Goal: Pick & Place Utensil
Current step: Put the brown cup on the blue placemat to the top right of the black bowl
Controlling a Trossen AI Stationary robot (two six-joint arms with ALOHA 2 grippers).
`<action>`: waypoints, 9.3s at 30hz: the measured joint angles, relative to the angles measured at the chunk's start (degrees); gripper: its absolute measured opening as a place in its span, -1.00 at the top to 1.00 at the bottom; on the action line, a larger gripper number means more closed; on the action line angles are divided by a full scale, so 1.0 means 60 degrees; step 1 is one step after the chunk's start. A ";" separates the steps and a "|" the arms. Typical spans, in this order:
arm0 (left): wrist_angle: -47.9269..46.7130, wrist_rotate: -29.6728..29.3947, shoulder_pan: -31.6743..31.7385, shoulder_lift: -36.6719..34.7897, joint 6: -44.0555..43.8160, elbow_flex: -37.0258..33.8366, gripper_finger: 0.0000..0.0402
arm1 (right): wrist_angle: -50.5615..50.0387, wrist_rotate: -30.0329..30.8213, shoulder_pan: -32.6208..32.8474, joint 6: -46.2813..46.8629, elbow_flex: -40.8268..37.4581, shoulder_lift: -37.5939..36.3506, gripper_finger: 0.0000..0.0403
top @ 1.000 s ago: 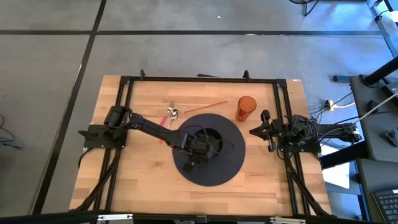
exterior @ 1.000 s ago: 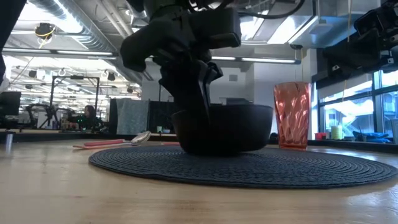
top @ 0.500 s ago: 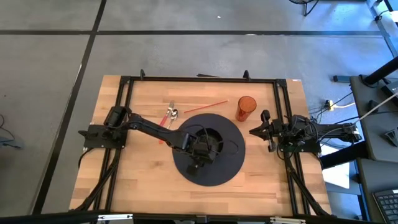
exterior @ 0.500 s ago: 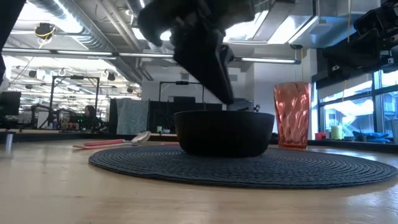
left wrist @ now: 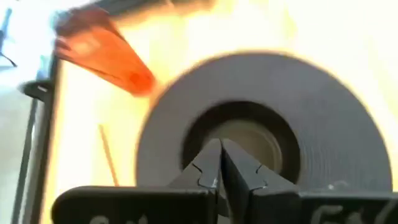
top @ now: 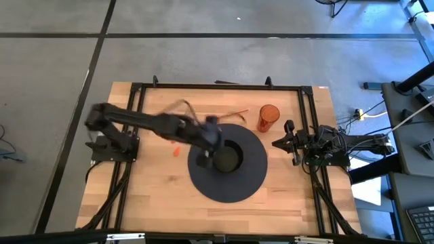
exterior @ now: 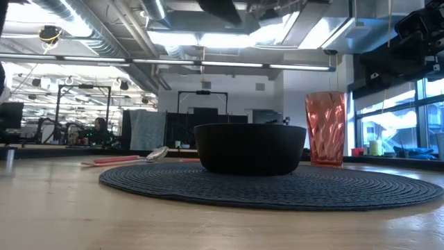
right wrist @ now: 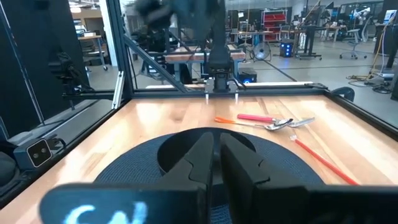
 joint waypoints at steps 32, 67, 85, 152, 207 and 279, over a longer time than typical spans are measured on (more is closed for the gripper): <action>1.0639 -0.0245 0.2514 -0.9369 -0.0591 -1.2526 0.99 | 0.0004 0.0003 -0.0001 0.0344 0.0000 0.0109 0.85; 0.9822 0.1284 0.2965 -1.5114 0.0344 -1.4354 0.99 | -0.0033 0.0472 -0.0001 0.0495 0.0000 0.0105 0.85; 0.8225 0.0099 0.2996 -1.5207 -0.0326 -1.4350 0.99 | -0.0015 0.0587 0.0000 -0.0086 0.0000 0.0105 0.85; 0.7876 -0.0807 0.2995 -1.5210 -0.0903 -1.4346 0.95 | -0.9085 0.3105 0.0003 -0.0823 1.0358 0.7663 0.85; 0.8169 -0.0811 0.2995 -1.5209 -0.0898 -1.4339 0.97 | -1.0502 0.2571 -0.2273 -0.0668 1.0655 1.1523 0.16; 0.8090 -0.0810 0.2991 -1.5209 -0.0904 -1.4350 0.98 | -1.1564 0.0739 0.1201 -0.0292 1.2023 1.3219 0.94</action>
